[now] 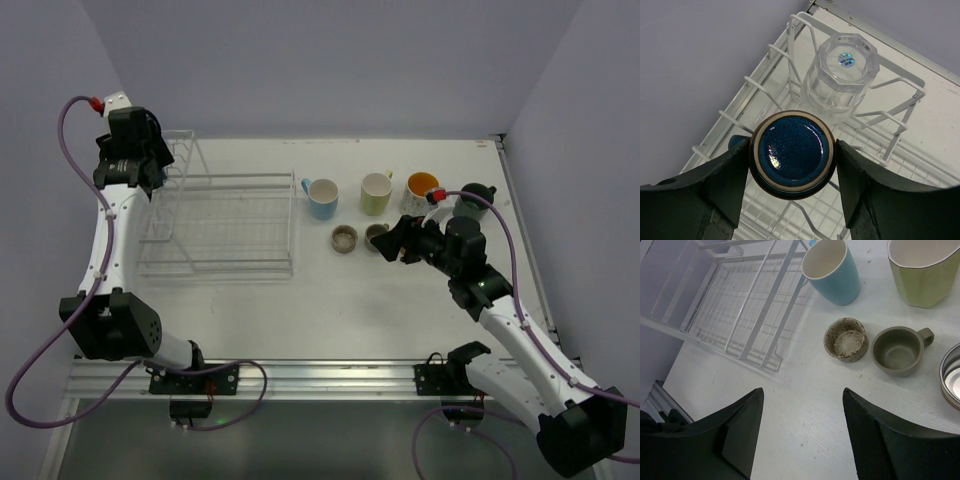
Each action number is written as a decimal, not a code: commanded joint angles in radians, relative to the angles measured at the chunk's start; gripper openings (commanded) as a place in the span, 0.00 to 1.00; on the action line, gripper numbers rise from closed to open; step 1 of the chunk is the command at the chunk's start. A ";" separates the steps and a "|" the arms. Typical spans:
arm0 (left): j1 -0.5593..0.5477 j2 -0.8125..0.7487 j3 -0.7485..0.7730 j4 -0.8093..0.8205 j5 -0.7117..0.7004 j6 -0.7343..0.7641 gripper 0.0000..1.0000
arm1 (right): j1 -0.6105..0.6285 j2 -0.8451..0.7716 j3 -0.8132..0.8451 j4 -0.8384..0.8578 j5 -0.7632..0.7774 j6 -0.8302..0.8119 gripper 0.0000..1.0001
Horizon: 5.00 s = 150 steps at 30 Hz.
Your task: Unload the cups from the dish rack
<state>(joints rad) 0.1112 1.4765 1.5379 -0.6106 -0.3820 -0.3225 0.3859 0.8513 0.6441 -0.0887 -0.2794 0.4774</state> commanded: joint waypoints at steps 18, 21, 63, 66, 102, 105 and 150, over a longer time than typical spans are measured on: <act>-0.001 -0.323 -0.009 -0.028 0.207 -0.052 0.15 | 0.005 -0.009 -0.021 0.083 -0.020 0.020 0.68; -0.016 -0.364 -0.019 -0.012 0.318 -0.087 0.13 | 0.004 -0.030 -0.020 0.121 -0.046 0.052 0.69; -0.763 -0.498 -0.711 0.977 0.660 -0.619 0.26 | 0.307 0.282 0.069 0.969 -0.181 0.314 0.44; -0.765 -0.521 -0.702 0.927 0.637 -0.581 0.54 | 0.307 0.261 0.032 0.975 -0.156 0.316 0.11; -0.762 -0.854 -0.745 0.219 0.012 0.056 1.00 | 0.439 0.669 0.413 -0.477 0.396 0.007 0.00; -0.762 -0.854 -0.746 0.219 0.003 0.057 1.00 | 0.455 0.712 0.443 -0.482 0.422 0.009 0.01; -0.167 0.142 0.465 -0.109 -0.153 -0.064 0.97 | 0.473 0.149 0.078 -0.065 0.138 -0.074 0.63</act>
<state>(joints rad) -0.0898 1.5887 1.9079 -0.6548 -0.5407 -0.3573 0.8528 1.0195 0.7338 -0.2367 -0.1032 0.4038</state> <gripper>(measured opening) 0.978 0.633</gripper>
